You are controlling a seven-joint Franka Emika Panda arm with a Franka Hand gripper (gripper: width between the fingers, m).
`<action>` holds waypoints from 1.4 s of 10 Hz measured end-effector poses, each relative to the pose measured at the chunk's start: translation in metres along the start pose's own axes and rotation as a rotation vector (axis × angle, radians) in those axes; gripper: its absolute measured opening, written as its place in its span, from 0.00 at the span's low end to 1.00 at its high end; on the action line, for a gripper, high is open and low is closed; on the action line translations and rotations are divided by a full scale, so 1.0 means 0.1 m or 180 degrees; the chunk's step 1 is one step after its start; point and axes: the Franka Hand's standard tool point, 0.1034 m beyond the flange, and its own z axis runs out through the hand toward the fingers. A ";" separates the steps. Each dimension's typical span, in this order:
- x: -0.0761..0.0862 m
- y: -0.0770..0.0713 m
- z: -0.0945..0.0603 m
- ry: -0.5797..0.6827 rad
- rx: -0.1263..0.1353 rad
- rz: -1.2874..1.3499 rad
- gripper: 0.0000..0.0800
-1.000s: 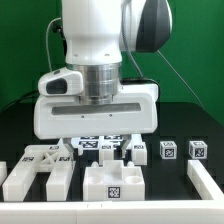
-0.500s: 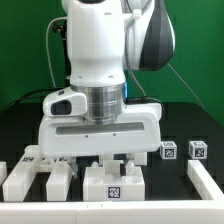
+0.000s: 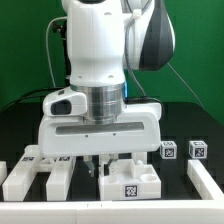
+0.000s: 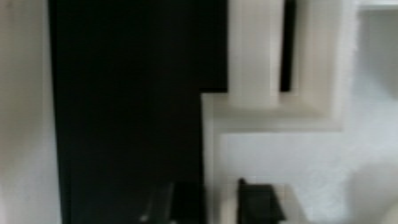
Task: Assemble chair
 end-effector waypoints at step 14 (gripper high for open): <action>0.58 -0.64 -0.04 0.0108 0.0038 0.0229 0.04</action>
Offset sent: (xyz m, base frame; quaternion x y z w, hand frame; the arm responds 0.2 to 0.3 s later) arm 0.0000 0.0000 0.0000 0.0000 0.0000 0.0000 1.0000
